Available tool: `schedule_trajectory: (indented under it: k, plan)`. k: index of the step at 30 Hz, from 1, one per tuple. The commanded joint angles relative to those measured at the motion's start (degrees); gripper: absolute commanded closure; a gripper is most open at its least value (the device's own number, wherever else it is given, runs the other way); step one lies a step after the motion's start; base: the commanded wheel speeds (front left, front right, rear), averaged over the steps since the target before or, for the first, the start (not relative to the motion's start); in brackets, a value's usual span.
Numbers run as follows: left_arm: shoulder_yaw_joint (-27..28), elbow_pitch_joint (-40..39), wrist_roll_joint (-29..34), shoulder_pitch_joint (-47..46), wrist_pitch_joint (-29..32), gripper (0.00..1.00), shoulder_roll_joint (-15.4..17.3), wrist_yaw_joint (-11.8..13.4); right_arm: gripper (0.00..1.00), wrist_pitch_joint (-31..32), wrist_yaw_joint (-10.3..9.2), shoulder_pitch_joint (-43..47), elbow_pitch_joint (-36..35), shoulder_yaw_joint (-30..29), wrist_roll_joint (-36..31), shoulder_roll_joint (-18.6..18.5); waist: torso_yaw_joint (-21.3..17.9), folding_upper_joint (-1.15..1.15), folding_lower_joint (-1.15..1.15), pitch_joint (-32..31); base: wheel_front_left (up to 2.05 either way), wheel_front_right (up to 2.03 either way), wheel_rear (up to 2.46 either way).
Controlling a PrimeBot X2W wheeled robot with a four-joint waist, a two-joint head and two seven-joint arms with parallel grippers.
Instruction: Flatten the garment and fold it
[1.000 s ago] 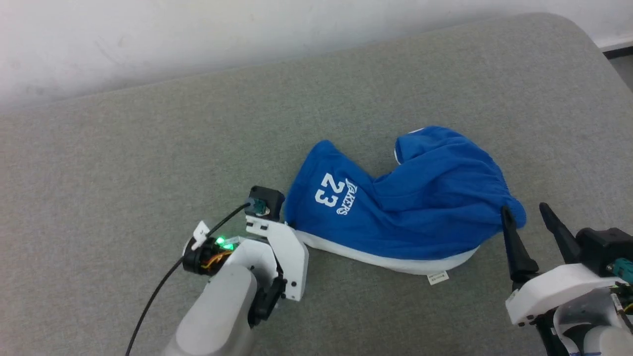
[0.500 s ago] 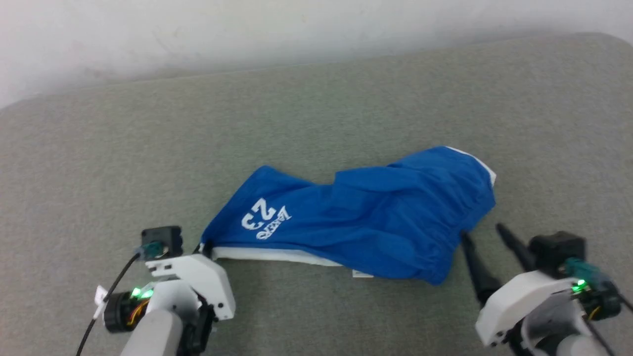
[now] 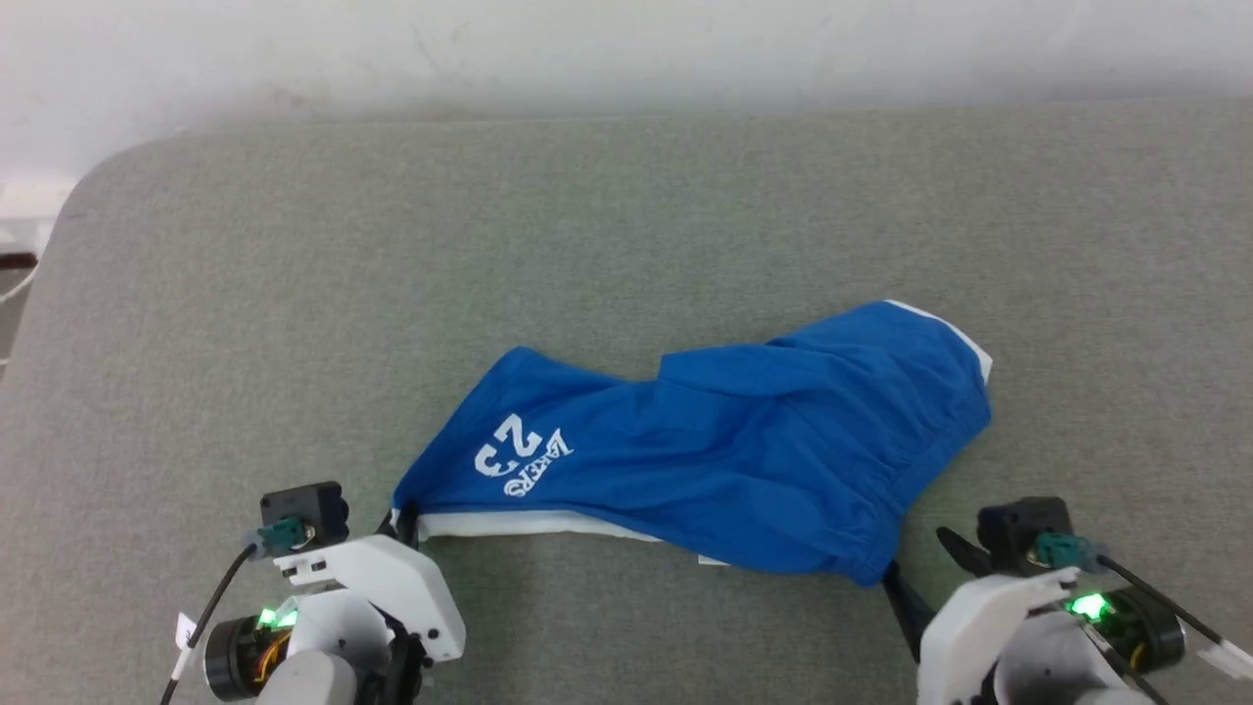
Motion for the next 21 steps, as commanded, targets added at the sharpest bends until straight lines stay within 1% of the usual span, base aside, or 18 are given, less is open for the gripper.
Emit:
schedule_trajectory:
  k: [1, 4, 6, 9, 10, 11, 12, 14, 16, 18, 21]
  plan:
    - [0.1, -0.2, -0.5, -0.1, -0.3, 1.00, -0.1, 0.0, 0.00, -0.4, -0.10, -1.3, 0.5, 0.1, -0.5, 0.2, 0.8, 0.00, 0.00, 0.8, 0.00, 0.00, 0.00]
    - [-0.2, -0.2, -0.6, -0.8, -0.7, 1.00, -0.3, -0.5, 0.00, -0.8, -0.10, -3.9, 4.2, 1.7, -1.3, 0.6, 1.4, 0.00, 0.00, 1.6, 0.00, 0.00, 0.00]
    - [-0.4, 0.0, -0.8, -1.3, -0.9, 1.00, -0.5, -0.7, 0.00, 0.3, -0.10, -5.6, 7.1, 3.3, -2.0, 0.8, 1.6, 0.00, 0.00, 2.1, 0.00, 0.00, 0.00]
    - [-0.7, 0.3, -0.8, -1.7, -1.2, 1.00, -0.6, -1.0, 0.00, 3.9, -0.10, -7.3, 10.8, 5.1, -2.7, 0.9, 1.9, 0.00, 0.00, 2.5, 0.00, 0.00, 0.00]
    - [-0.8, 0.4, -0.8, -1.9, -1.3, 1.00, -0.7, -1.0, 0.03, 5.5, -0.10, -7.7, 11.7, 5.7, -2.6, 0.9, 2.0, 0.00, 0.00, 2.6, 0.00, 0.00, 0.00]
    - [-0.9, 0.5, -0.9, -2.0, -1.4, 1.00, -0.7, -1.1, 0.55, 7.0, -0.10, -7.8, 12.3, 6.3, -2.2, 1.0, 2.0, 0.00, 0.00, 2.6, 0.00, 0.00, 0.00]
    - [-1.0, 0.6, -0.9, -2.0, -1.5, 1.00, -0.7, -1.3, 1.00, 8.5, -0.10, -7.7, 12.7, 6.8, -1.7, 1.0, 2.1, 0.00, 0.00, 2.6, 0.00, 0.00, 0.00]
    - [-1.2, 0.7, -1.0, -2.1, -1.6, 1.00, -0.8, -1.5, 1.00, 11.6, -0.10, -7.3, 12.5, 7.7, -0.5, 0.8, 2.2, 0.00, 0.00, 2.5, 0.00, 0.00, 0.00]
    - [-1.3, 0.5, -1.3, -2.1, -1.8, 1.00, -0.8, -1.7, 1.00, 13.7, -0.10, -6.5, 10.8, 7.5, 1.2, 0.8, 2.1, 0.00, 0.00, 2.2, 0.00, 0.00, 0.00]
    - [-1.0, -0.2, -1.7, -1.9, -2.2, 1.00, -0.8, -2.0, 1.00, 15.6, -0.10, -5.4, 7.9, 7.1, 3.2, 0.7, 1.9, 0.00, 0.00, 1.7, 0.00, 0.00, 0.00]
    - [0.2, -3.1, -3.6, -1.6, -3.4, 1.00, -0.9, -3.1, 1.00, 18.3, -0.10, -4.1, 1.3, 5.4, 5.7, -0.1, 1.3, 0.00, 0.00, 0.7, 0.00, 0.00, 0.00]
